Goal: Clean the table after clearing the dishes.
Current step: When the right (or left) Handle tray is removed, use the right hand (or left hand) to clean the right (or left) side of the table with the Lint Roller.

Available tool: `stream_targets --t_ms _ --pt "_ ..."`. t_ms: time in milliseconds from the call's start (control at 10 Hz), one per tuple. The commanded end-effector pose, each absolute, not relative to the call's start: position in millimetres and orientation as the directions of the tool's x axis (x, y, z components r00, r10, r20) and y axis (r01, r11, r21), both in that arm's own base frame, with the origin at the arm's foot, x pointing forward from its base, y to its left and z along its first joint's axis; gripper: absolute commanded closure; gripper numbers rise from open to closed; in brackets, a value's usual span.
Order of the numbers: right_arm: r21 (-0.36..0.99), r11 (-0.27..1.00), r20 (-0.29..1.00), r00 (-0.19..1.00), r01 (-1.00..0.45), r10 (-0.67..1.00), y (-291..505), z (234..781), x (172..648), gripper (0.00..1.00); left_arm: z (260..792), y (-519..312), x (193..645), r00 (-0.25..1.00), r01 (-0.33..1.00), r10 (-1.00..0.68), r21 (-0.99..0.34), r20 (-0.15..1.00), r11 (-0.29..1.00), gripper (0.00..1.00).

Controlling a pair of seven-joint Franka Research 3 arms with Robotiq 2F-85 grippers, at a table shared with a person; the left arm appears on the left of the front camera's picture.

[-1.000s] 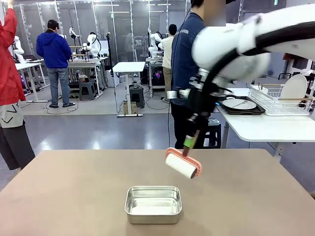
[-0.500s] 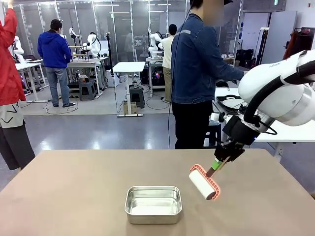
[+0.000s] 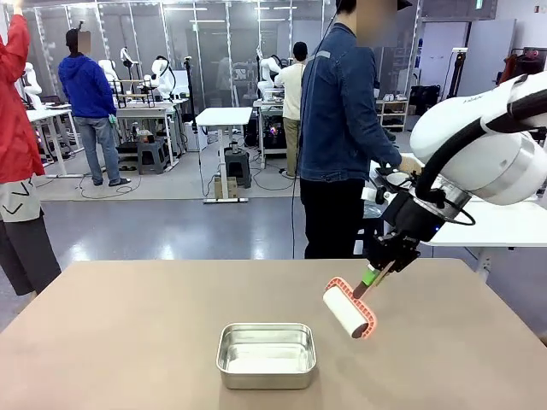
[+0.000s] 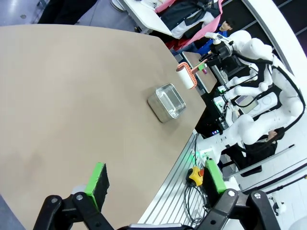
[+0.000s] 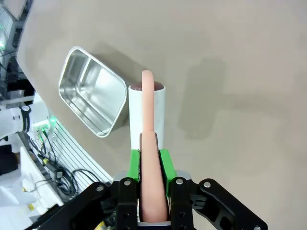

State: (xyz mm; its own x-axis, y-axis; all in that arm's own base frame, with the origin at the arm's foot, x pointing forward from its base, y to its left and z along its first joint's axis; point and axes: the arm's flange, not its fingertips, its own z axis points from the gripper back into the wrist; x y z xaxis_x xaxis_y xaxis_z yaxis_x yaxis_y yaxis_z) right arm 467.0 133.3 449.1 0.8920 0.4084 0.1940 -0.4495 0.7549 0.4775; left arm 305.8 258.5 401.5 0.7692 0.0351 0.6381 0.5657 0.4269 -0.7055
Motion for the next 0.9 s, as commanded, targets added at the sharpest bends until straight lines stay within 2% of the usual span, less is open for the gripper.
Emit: stream_targets --t_ms 0,100,200,800 --pt "0.621 0.76 0.12 0.982 -0.19 0.148 126 441 497 0.79 404 258 301 0.77 0.566 0.031 -0.705 0.637 0.426 0.0" --pt "0.64 0.762 0.113 0.993 -0.097 0.031 121 432 503 0.79 404 258 301 0.77 0.566 0.031 -0.705 0.637 0.426 0.0" --pt "0.675 0.736 0.068 0.998 -0.052 0.007 115 422 510 0.79 404 258 301 0.77 0.566 0.031 -0.705 0.637 0.426 0.0" --pt "0.732 0.681 0.046 0.998 -0.001 -0.049 97 355 530 0.79 404 258 301 0.77 0.566 0.031 -0.705 0.637 0.426 0.0"
